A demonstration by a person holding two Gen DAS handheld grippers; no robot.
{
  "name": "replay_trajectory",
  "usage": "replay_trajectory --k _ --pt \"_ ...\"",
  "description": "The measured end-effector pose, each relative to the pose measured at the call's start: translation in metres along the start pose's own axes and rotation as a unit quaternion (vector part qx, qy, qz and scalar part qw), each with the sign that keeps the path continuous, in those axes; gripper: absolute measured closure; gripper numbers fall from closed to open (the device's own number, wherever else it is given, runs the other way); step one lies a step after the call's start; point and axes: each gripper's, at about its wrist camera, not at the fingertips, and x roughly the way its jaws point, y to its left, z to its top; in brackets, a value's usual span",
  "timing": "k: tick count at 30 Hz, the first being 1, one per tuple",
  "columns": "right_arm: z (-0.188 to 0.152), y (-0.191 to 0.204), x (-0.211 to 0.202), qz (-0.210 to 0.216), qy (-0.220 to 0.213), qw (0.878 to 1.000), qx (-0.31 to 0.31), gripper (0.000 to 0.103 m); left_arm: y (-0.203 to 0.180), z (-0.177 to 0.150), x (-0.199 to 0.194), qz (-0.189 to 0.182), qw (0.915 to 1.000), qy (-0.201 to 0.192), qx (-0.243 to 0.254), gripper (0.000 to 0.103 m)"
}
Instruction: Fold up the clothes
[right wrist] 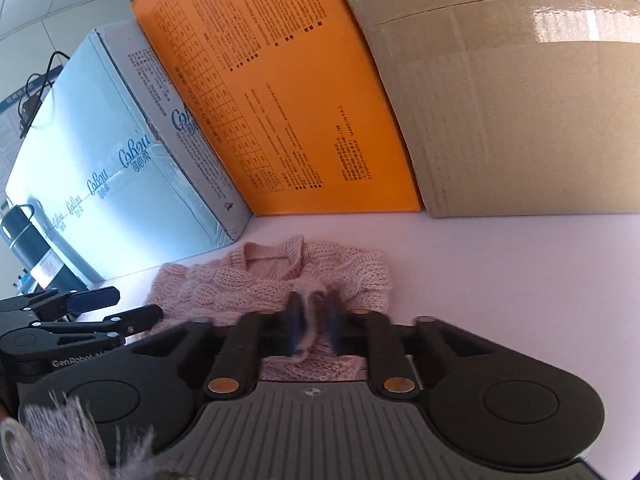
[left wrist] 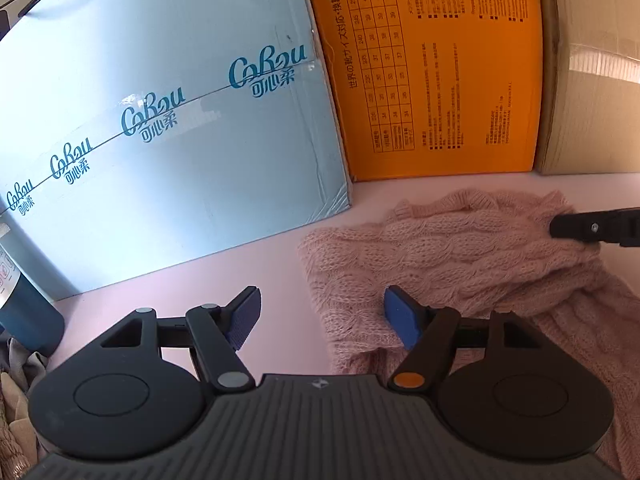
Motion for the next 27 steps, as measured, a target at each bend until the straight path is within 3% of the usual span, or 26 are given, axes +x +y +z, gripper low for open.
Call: replay_trajectory --k 3,5,9,12,15,19,23,25,27 --pt "0.006 0.008 -0.007 0.013 -0.014 0.999 -0.030 0.097 0.003 0.000 -0.007 -0.003 0.9996 -0.024 -0.015 0.037" --pt "0.012 0.012 -0.011 0.001 -0.028 0.998 -0.050 0.097 -0.001 0.002 -0.006 -0.006 0.9998 -0.019 -0.009 0.036" --pt "0.013 0.002 0.001 -0.054 0.005 0.997 -0.064 0.097 -0.011 0.001 0.009 -0.001 0.9999 0.013 0.007 0.034" --pt "0.009 -0.005 0.008 -0.053 0.025 0.997 -0.057 0.096 -0.013 0.001 0.008 0.007 0.9998 0.009 0.016 0.030" --pt "0.011 0.002 -0.007 -0.079 -0.021 0.995 -0.065 0.085 -0.007 0.007 -0.006 0.035 0.9991 -0.024 0.009 0.026" --pt "0.014 0.018 -0.030 -0.065 -0.092 0.988 -0.104 0.085 -0.001 0.020 -0.012 0.078 0.9947 -0.067 -0.008 0.020" --pt "0.010 0.028 -0.011 -0.006 -0.056 0.991 -0.119 0.085 -0.009 0.023 0.020 0.104 0.9944 -0.007 0.017 0.021" --pt "0.004 0.025 0.002 -0.013 -0.030 0.992 -0.119 0.085 -0.010 0.019 0.033 0.114 0.9929 0.020 0.027 0.021" --pt "-0.004 0.018 0.015 -0.039 0.002 0.992 -0.117 0.085 -0.006 0.014 0.035 0.108 0.9936 0.018 0.026 0.021"
